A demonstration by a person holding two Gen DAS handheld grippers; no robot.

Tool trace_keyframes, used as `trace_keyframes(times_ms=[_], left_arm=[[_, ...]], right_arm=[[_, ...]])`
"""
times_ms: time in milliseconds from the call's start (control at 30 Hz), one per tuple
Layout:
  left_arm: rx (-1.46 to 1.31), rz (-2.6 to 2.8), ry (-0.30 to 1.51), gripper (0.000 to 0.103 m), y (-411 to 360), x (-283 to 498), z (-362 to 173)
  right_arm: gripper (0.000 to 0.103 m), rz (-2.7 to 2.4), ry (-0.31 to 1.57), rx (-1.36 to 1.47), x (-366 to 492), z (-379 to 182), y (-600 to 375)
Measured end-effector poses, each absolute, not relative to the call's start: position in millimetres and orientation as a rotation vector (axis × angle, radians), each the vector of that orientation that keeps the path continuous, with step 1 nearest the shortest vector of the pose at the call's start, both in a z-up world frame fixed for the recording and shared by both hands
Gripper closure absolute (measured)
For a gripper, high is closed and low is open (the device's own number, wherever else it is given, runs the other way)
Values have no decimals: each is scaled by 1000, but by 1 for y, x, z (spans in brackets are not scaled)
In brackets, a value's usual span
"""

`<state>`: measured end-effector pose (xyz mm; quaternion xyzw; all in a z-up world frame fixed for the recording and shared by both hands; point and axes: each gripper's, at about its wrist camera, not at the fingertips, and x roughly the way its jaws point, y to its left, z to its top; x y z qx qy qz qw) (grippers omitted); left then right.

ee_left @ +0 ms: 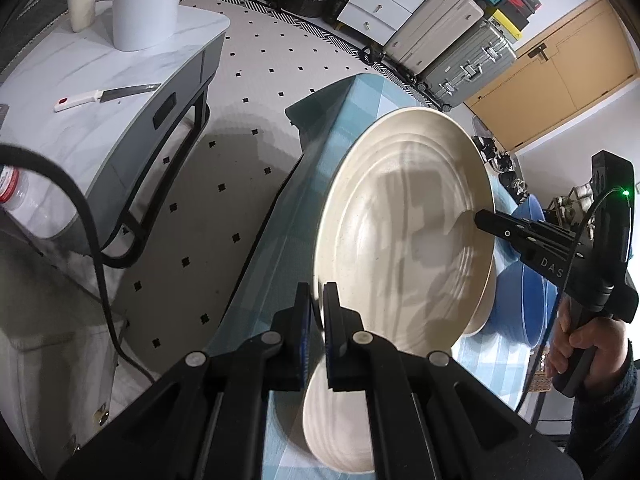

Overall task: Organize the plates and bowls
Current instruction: 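Carry the held cream plate with the left tool toward another cream plate, then lower the cream plate onto the other plate and open the left tool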

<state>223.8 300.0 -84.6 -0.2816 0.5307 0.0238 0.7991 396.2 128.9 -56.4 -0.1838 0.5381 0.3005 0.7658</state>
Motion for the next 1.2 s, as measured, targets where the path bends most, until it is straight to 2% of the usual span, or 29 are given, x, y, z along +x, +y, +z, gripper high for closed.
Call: trace_keyframes(times_ms=[567, 1200], left_arm=[[-565, 60, 1179, 100, 262, 156, -108], [-378, 100, 1217, 99, 222, 141, -124]], right_arm=[[95, 656, 1183, -366, 313, -81, 84], [95, 638, 1186, -416, 276, -111, 59]])
